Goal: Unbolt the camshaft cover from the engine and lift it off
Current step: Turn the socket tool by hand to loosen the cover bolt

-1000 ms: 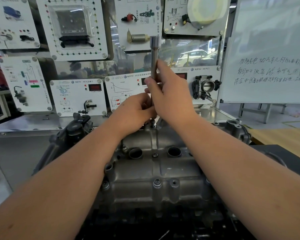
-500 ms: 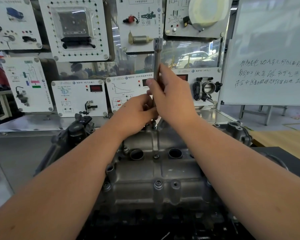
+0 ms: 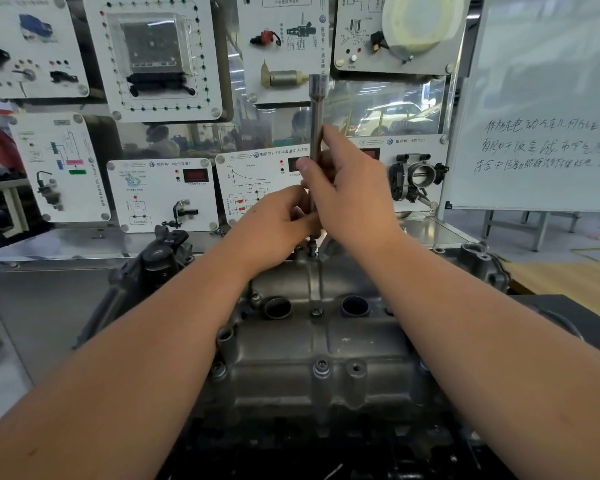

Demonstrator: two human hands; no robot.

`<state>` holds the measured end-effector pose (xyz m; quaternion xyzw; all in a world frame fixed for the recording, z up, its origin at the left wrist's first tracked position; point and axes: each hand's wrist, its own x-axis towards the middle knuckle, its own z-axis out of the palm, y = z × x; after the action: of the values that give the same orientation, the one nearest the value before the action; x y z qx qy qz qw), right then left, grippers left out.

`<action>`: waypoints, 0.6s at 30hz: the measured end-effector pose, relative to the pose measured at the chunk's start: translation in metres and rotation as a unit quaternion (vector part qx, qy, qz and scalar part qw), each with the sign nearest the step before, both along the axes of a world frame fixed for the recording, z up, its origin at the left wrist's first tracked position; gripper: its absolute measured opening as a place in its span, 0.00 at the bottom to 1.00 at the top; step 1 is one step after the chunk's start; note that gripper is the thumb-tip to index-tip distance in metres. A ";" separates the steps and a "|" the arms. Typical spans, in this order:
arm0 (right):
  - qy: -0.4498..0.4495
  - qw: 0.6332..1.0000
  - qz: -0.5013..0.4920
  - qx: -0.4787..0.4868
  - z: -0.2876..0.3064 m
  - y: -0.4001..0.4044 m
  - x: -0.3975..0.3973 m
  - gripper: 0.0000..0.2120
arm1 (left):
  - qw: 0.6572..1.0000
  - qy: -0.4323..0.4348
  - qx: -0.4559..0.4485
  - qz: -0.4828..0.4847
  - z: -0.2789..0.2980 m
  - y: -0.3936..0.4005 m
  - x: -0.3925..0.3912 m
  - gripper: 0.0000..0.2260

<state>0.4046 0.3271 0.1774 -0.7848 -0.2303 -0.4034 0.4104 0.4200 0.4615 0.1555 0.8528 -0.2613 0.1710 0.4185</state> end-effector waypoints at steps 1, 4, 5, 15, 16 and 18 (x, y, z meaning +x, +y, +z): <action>0.002 1.000 -0.002 -0.001 0.000 0.000 0.000 0.16 | 1.000 0.000 0.000 -0.001 0.000 0.000 0.000 0.20; 0.016 1.000 0.004 -0.008 0.000 0.001 0.002 0.12 | 1.000 0.009 0.006 0.006 0.000 -0.002 -0.001 0.17; 0.019 1.000 0.005 -0.008 0.000 0.001 0.002 0.13 | 1.000 0.011 0.004 0.009 -0.001 -0.002 -0.001 0.15; 0.029 0.999 0.030 0.010 -0.003 0.002 0.004 0.21 | 1.000 0.018 -0.007 0.002 0.000 0.000 0.002 0.14; 0.014 1.000 0.026 0.005 -0.003 0.002 0.004 0.17 | 1.000 0.022 -0.010 -0.004 0.000 0.001 0.003 0.14; -0.018 1.000 0.011 0.004 -0.002 0.002 0.003 0.07 | 1.000 0.025 -0.013 -0.006 -0.001 0.001 0.003 0.16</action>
<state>0.4073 0.3292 0.1752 -0.7730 -0.2448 -0.4139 0.4139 0.4235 0.4621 0.1548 0.8497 -0.2532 0.1502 0.4373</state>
